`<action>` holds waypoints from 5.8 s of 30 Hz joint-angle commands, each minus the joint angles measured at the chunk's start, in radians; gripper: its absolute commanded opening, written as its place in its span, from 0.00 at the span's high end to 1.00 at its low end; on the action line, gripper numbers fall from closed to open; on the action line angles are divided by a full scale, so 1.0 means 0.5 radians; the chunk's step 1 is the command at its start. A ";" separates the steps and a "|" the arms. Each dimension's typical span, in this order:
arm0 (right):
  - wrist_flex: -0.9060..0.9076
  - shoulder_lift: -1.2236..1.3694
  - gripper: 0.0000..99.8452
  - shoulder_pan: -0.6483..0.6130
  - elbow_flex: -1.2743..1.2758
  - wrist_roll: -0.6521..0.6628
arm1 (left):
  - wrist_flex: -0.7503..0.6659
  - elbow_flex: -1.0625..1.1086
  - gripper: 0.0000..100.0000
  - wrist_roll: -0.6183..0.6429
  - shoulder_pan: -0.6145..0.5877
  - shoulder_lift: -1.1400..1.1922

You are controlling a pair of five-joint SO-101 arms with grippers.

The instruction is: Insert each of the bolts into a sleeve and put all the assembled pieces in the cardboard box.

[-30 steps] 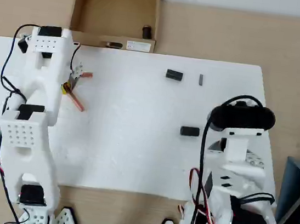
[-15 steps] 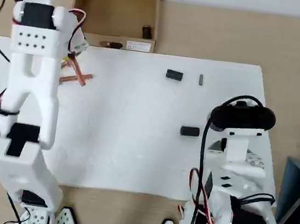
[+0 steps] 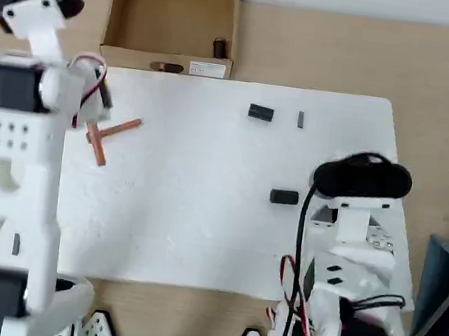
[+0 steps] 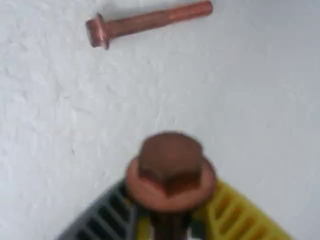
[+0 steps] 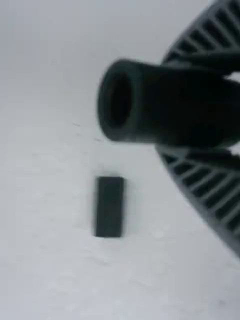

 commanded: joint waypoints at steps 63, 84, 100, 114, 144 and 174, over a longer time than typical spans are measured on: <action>-0.911 -0.806 0.99 -1.904 0.922 -0.031 | -1.703 2.584 1.00 0.589 0.961 -2.957; -0.908 -0.806 0.99 -1.904 0.870 0.028 | -1.623 2.814 1.00 0.583 1.301 -2.957; -0.908 -0.806 0.99 -1.904 0.879 0.040 | -1.507 2.832 0.87 0.423 1.356 -2.957; -0.905 -0.806 0.99 -1.904 0.885 0.040 | -1.510 2.811 0.82 0.261 1.135 -2.954; -0.902 -0.784 0.99 -1.564 0.858 -0.233 | -1.409 2.667 1.00 -0.037 0.249 -2.957; -1.580 2.177 0.99 -1.158 -1.281 -0.476 | -1.593 3.658 1.00 -0.470 -0.279 -2.957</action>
